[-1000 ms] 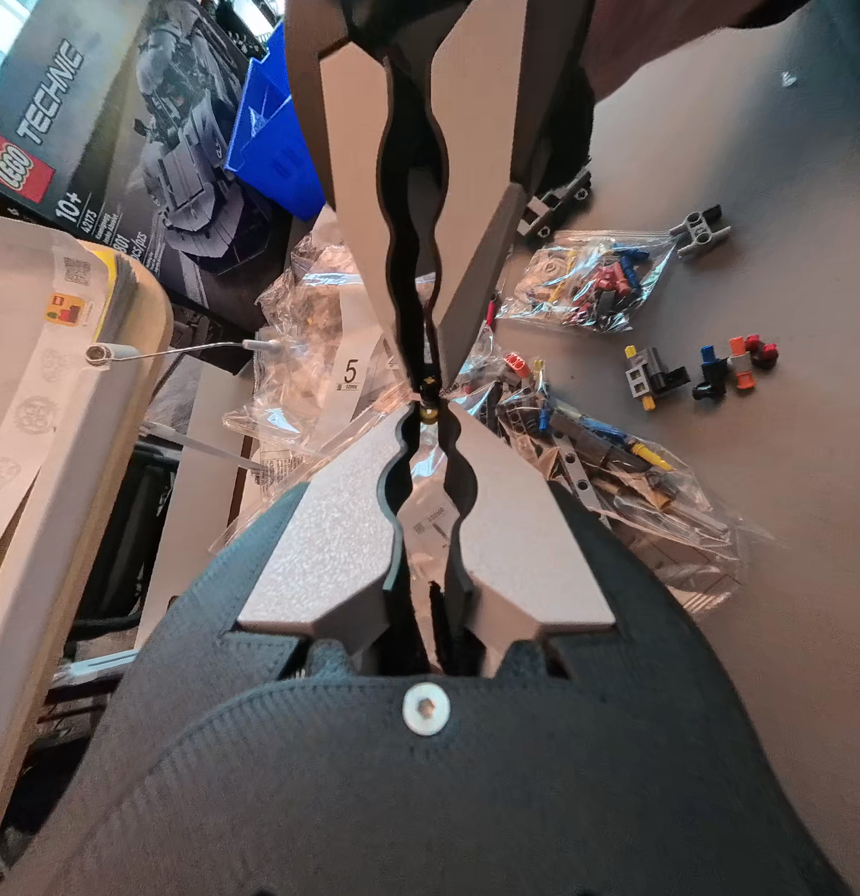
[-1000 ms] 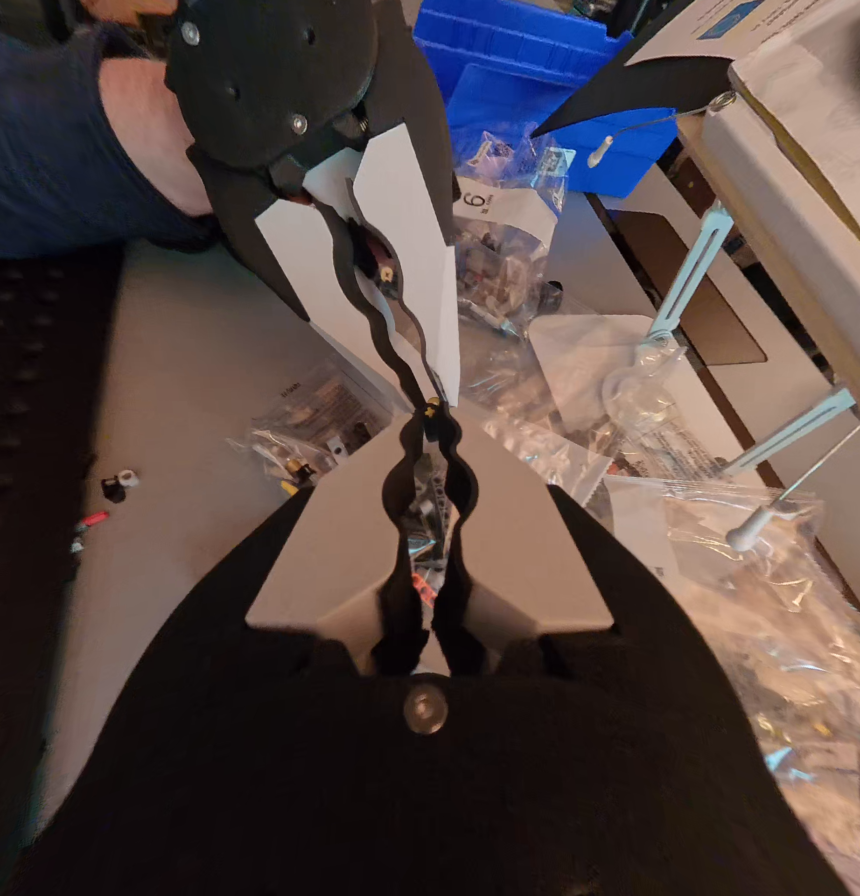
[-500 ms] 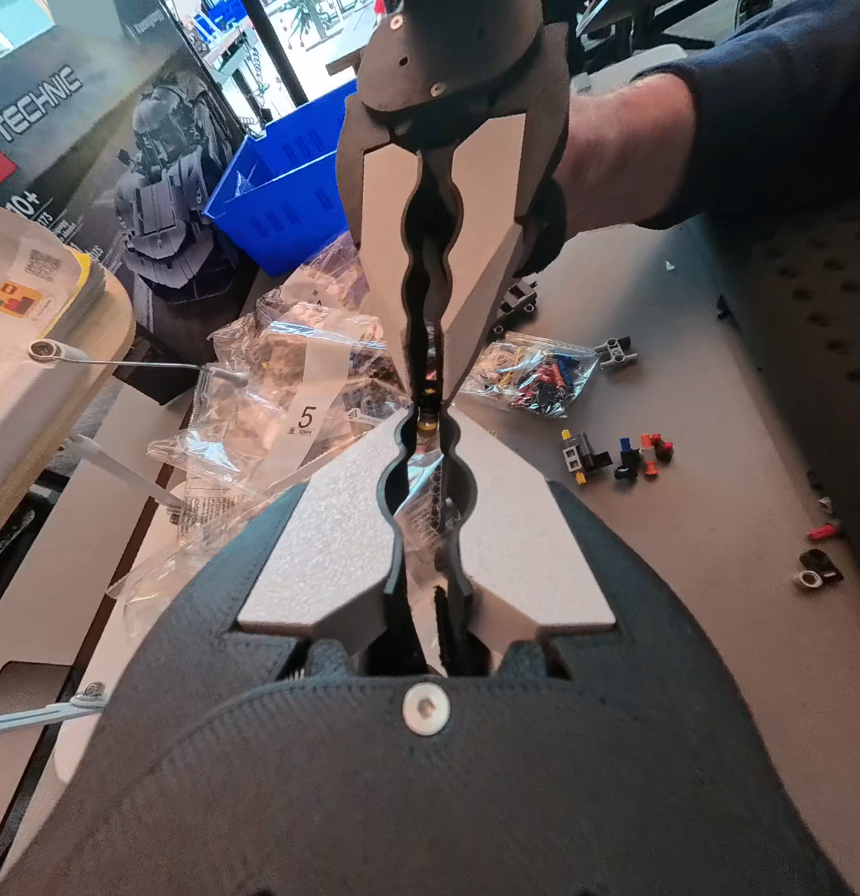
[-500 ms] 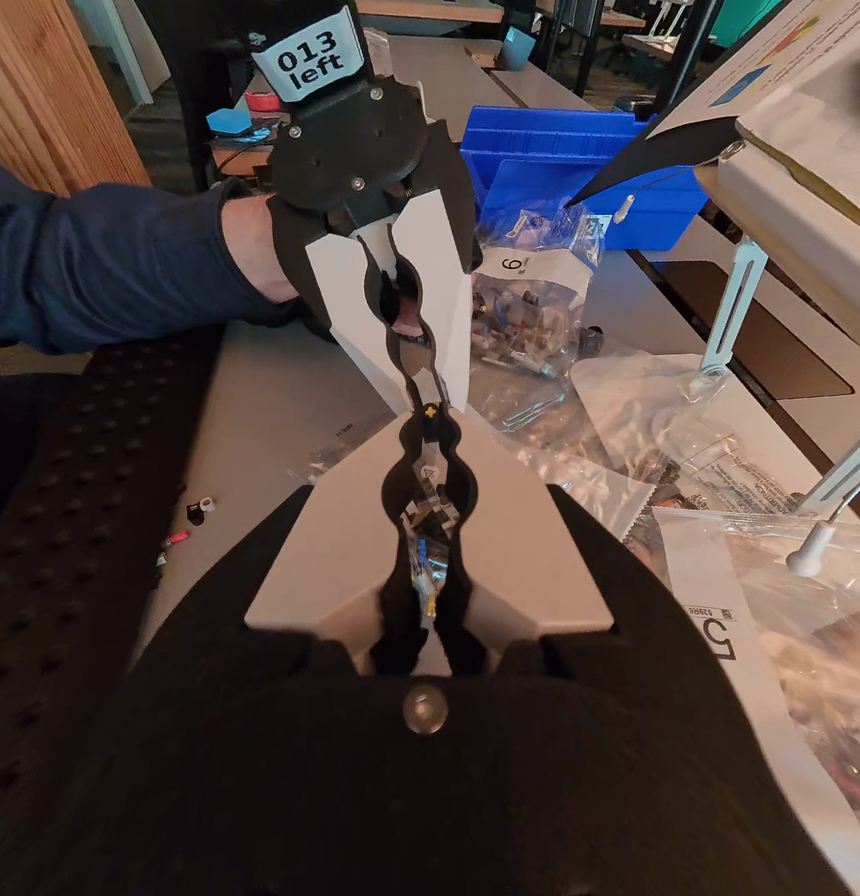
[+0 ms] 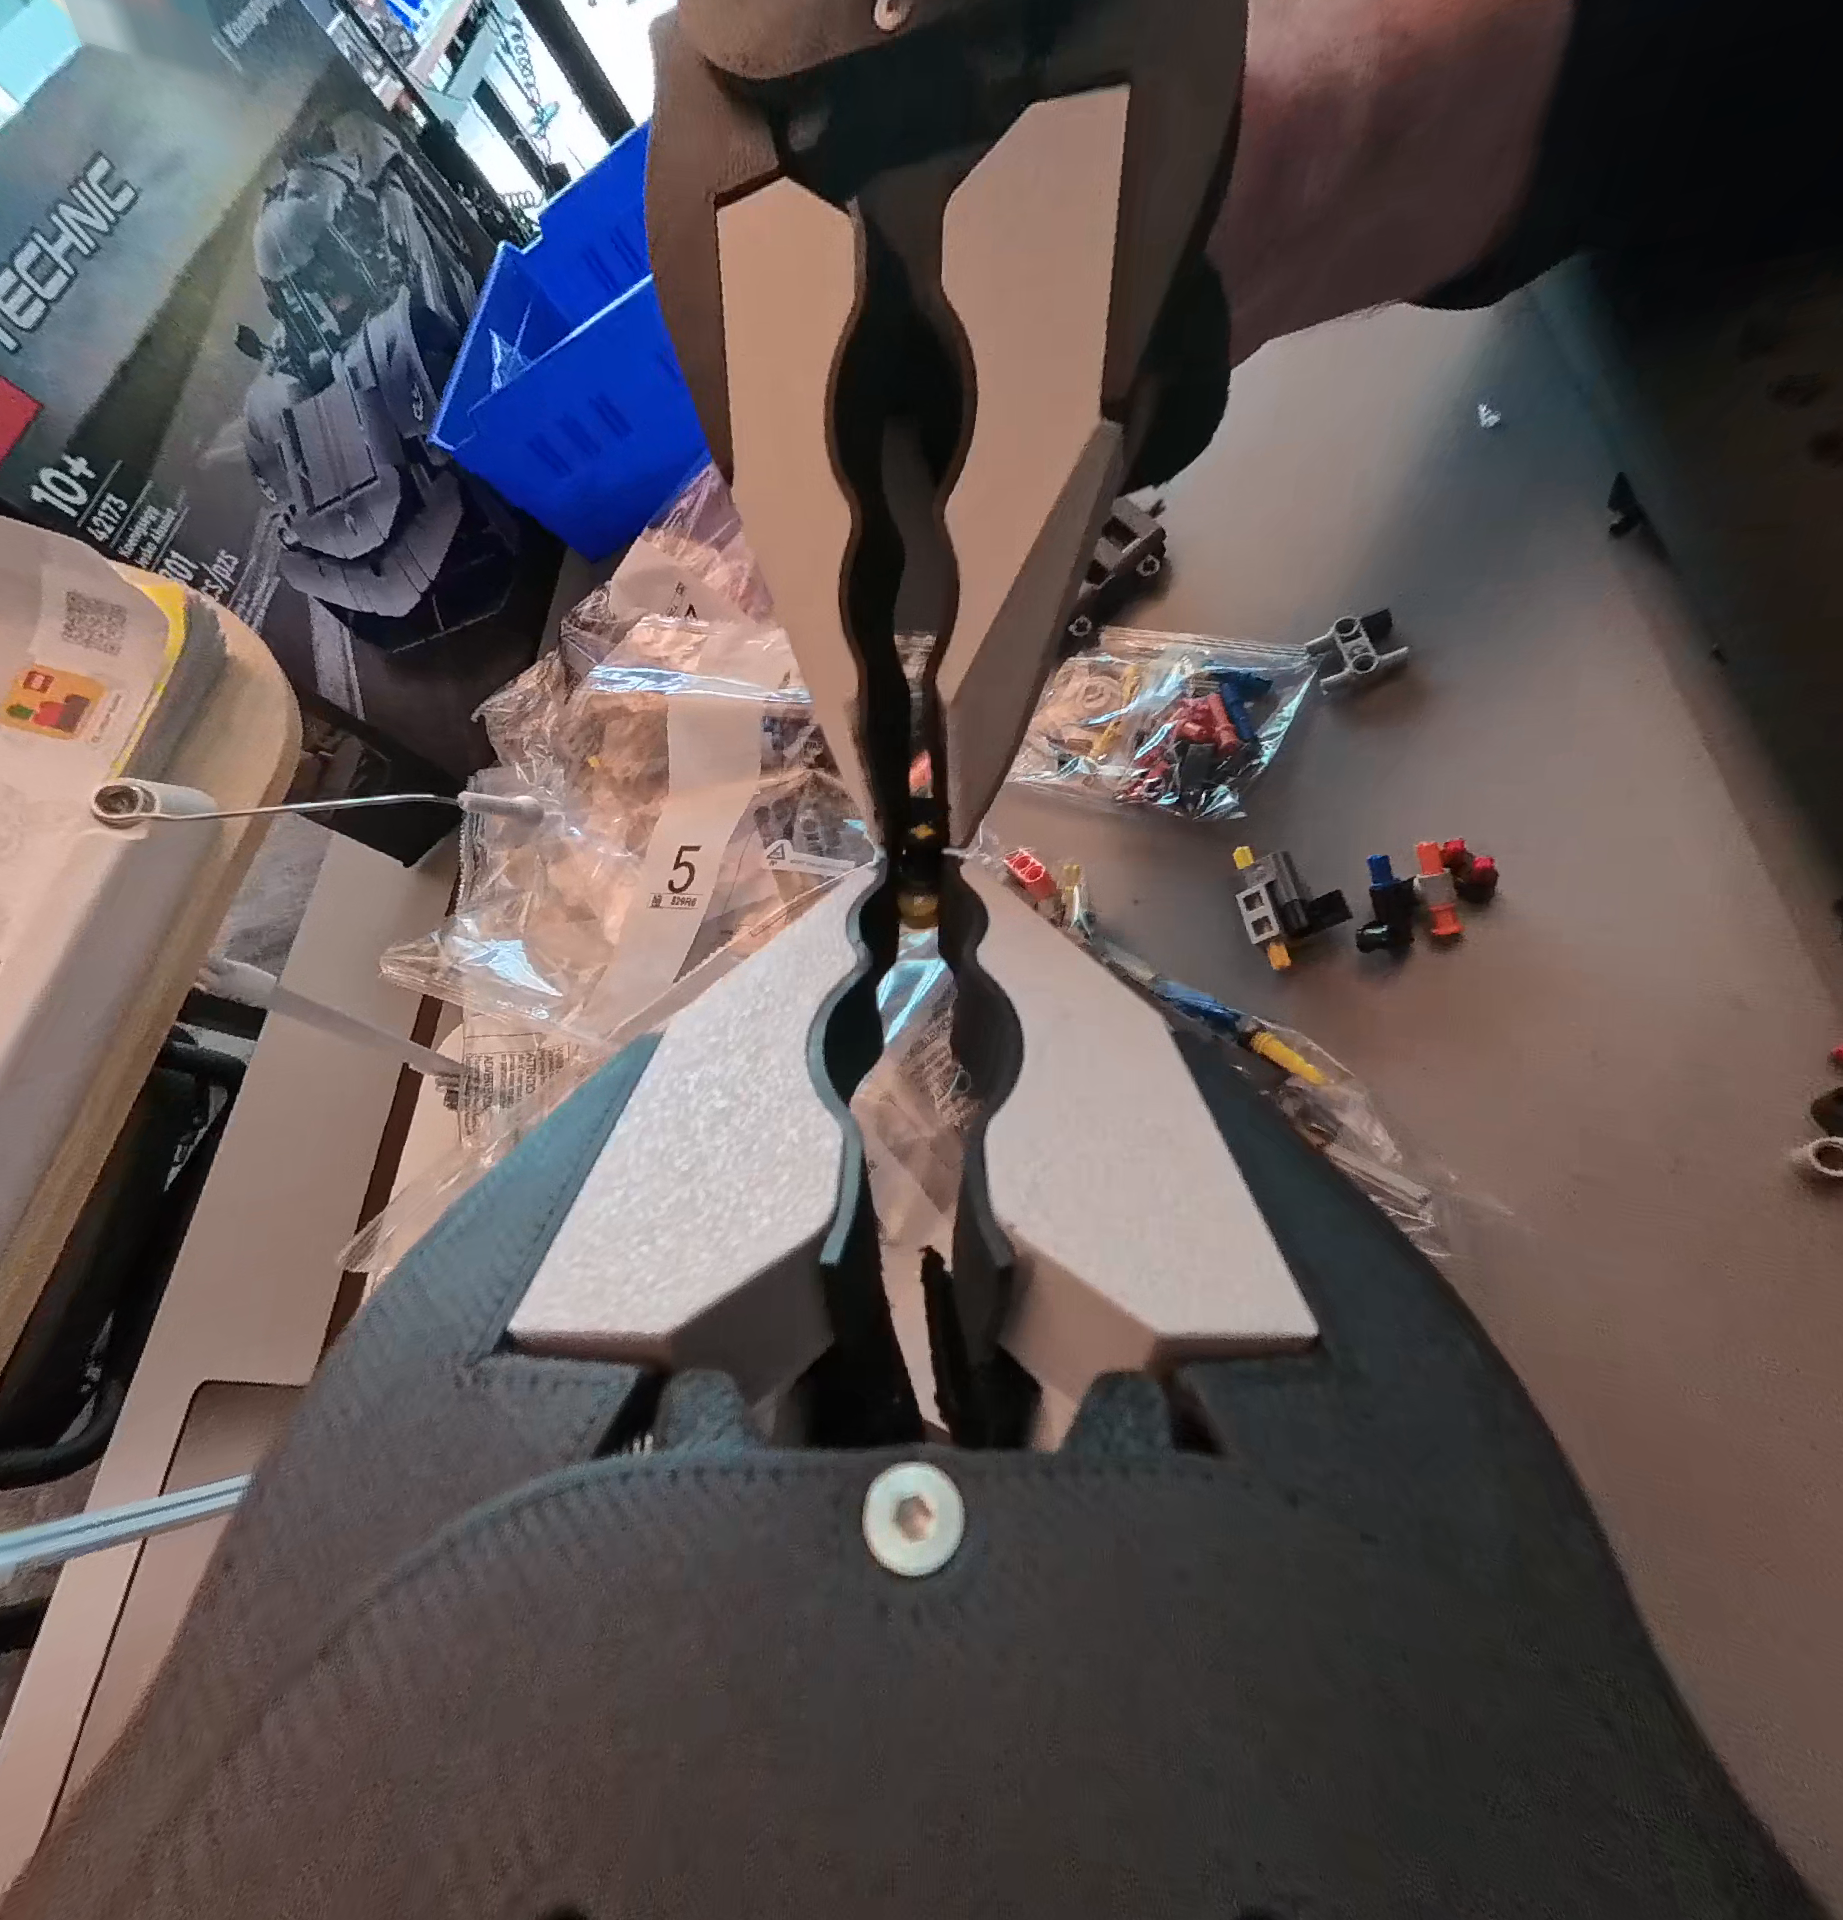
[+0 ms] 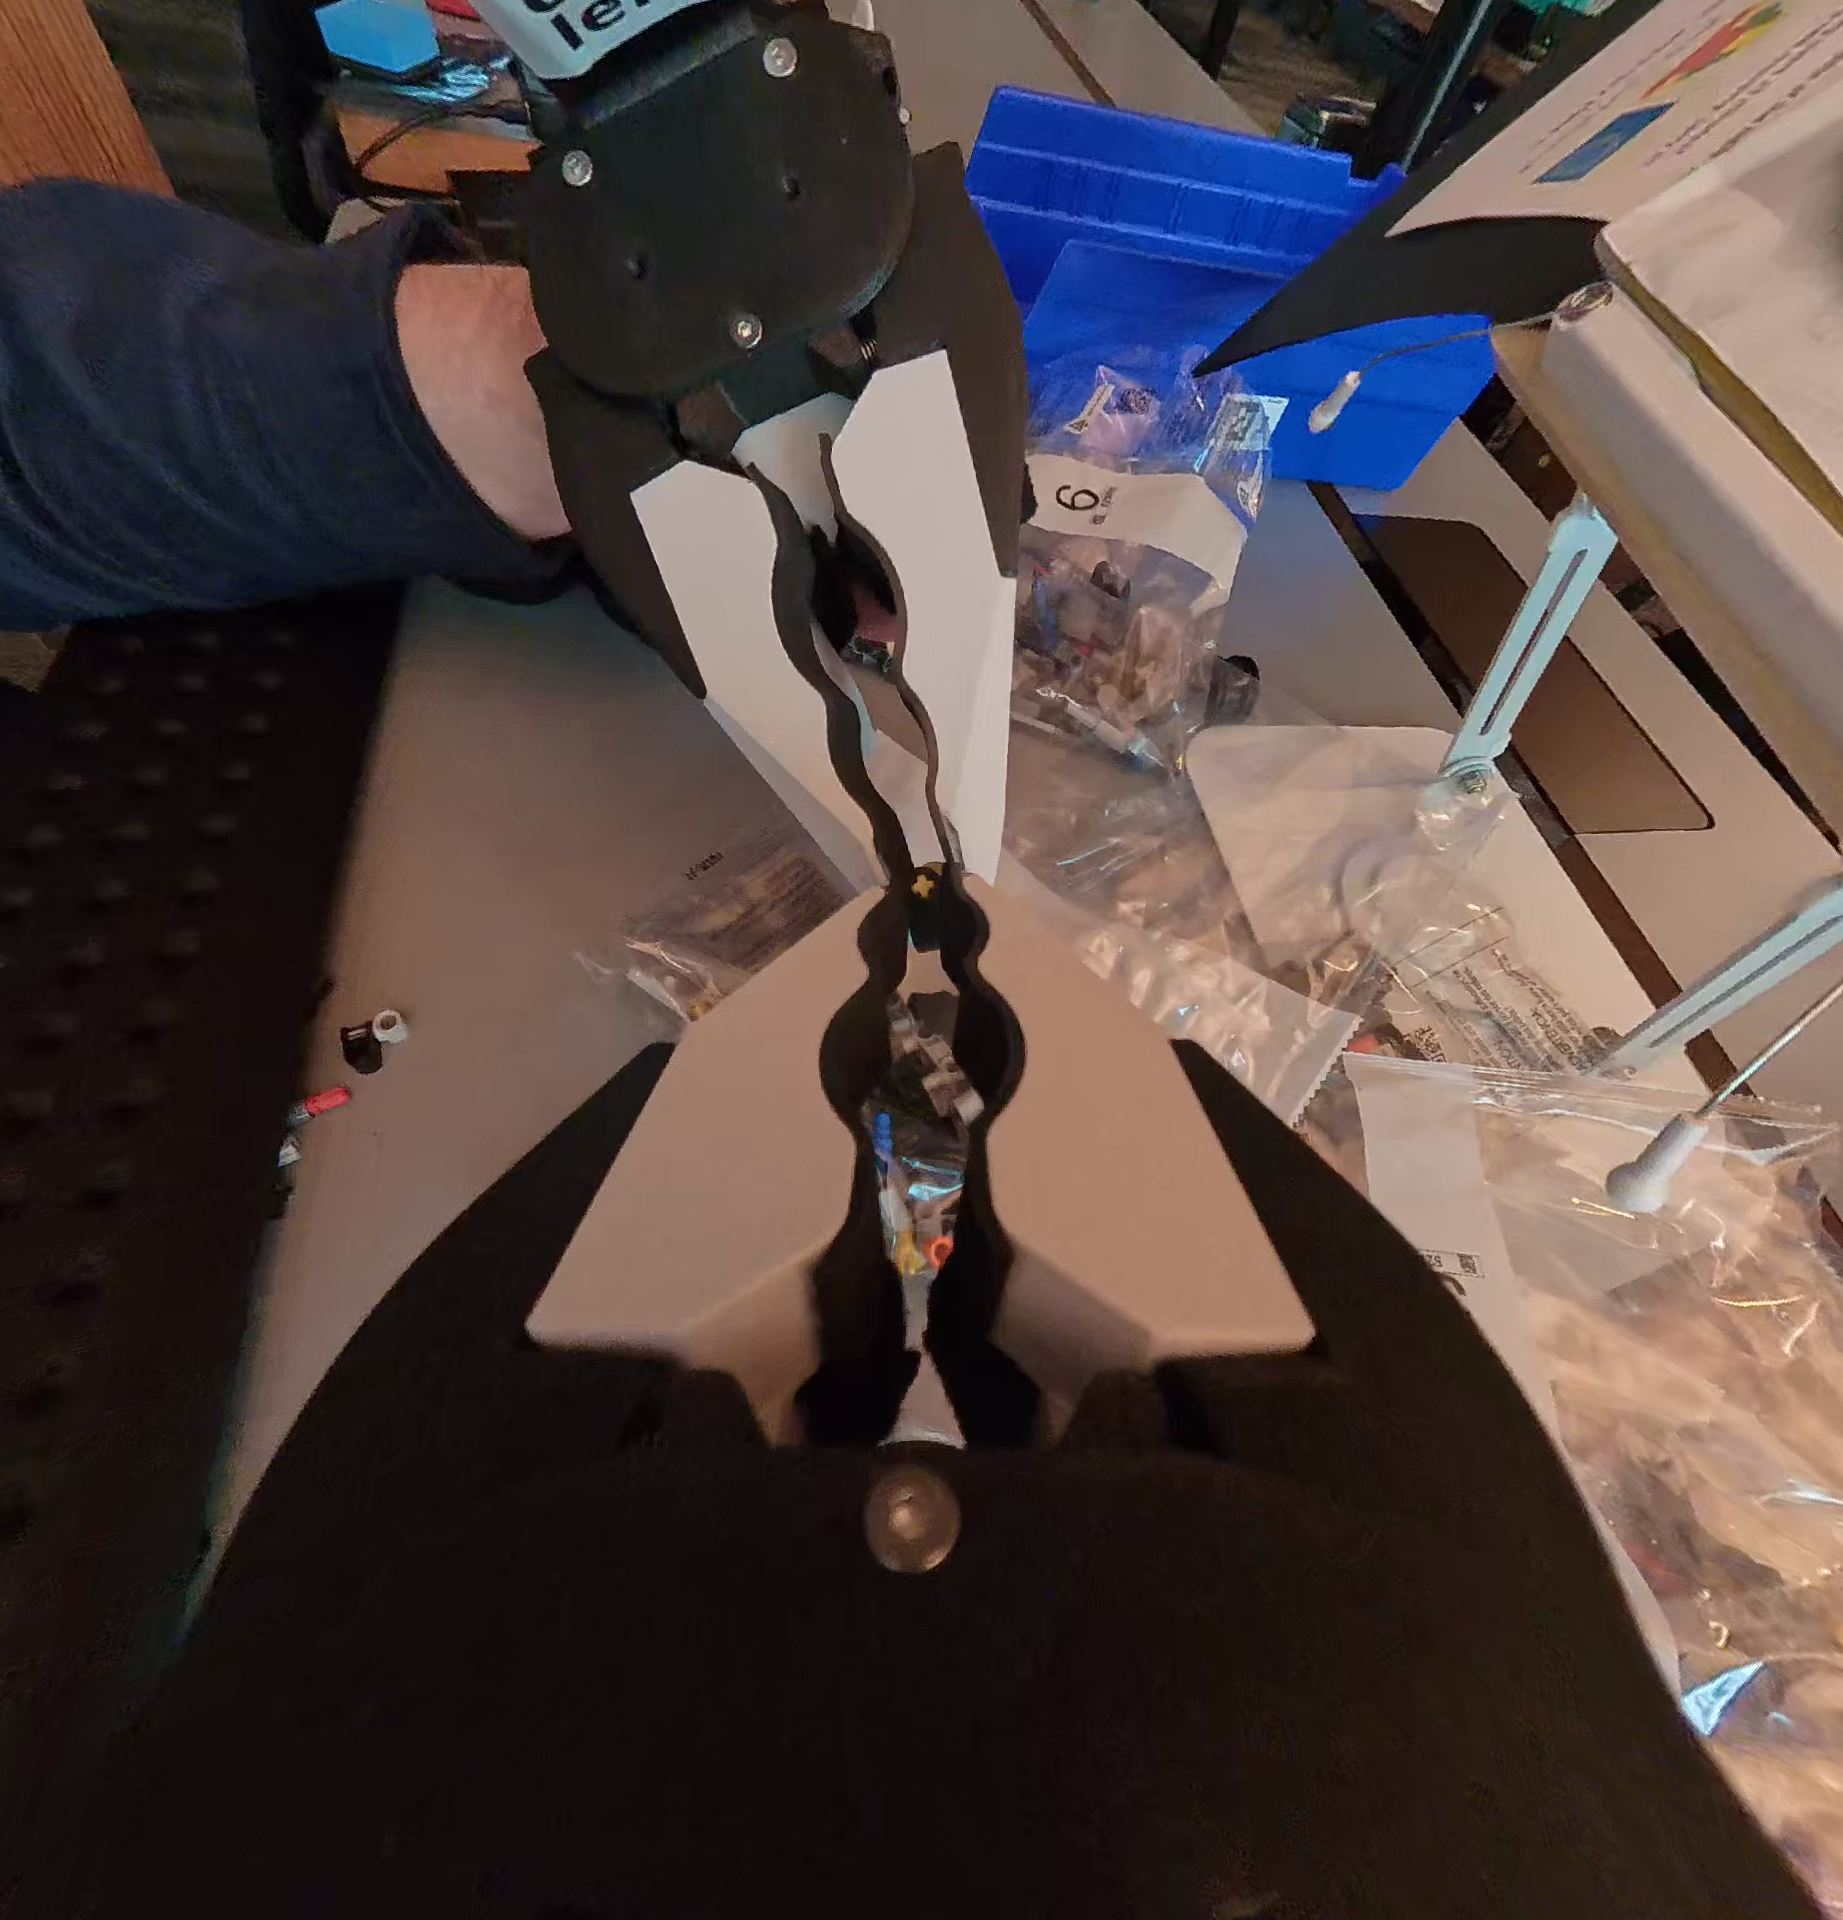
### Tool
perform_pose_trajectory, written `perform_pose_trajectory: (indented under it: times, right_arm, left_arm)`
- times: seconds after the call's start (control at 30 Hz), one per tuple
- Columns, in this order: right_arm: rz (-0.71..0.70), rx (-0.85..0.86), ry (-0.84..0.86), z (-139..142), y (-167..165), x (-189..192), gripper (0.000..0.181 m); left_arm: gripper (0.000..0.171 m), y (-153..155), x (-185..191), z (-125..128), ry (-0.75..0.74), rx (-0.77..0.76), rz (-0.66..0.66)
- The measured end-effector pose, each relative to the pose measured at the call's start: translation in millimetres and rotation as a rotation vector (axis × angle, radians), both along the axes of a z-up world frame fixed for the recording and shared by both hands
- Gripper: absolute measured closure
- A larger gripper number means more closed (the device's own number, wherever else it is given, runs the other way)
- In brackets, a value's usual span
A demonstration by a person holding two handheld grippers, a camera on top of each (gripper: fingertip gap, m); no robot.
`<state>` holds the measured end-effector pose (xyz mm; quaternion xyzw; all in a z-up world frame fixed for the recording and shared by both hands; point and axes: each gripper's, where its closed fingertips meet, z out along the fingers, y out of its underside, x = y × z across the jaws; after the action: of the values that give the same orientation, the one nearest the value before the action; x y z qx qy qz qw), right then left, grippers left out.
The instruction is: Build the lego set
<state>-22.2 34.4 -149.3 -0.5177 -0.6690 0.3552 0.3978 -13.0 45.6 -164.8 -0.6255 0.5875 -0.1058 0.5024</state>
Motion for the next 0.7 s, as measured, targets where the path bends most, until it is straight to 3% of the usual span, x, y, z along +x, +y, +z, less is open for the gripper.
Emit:
perform_pose_trajectory:
  times: [0.7]
  right_arm:
    - [0.087,-0.057,0.017,3.2,-12.9,7.6,0.180]
  left_arm:
    - [0.165,-14.3,2.0,6.3,0.014,0.003,-0.057]
